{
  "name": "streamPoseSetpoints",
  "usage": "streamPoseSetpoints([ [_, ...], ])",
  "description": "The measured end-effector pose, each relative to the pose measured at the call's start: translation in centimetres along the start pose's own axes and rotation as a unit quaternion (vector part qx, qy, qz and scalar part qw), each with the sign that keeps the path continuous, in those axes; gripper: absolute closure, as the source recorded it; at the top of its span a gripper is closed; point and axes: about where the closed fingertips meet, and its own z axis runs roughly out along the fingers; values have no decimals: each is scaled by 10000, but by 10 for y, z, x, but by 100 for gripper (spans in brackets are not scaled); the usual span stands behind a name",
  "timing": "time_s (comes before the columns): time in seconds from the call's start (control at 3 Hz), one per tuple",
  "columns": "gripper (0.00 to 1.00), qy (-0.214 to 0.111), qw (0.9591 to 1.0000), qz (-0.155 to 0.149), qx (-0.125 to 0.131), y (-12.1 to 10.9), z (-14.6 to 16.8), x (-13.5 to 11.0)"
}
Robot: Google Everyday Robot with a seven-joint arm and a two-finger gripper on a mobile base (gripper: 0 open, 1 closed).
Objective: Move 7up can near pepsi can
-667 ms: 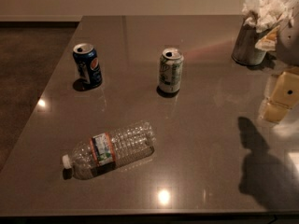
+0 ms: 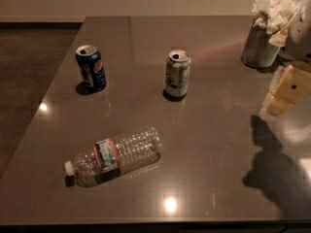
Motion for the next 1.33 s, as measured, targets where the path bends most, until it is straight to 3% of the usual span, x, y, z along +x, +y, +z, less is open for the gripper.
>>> streamPoseSetpoints([
  [0.33, 0, -344, 9979, 511, 182, -32, 14, -15],
  [0.67, 0, -733, 9936, 838, 195, -53, 36, -44],
  [1.33, 0, -1287, 9851, 1138, 85, -74, 80, -96],
])
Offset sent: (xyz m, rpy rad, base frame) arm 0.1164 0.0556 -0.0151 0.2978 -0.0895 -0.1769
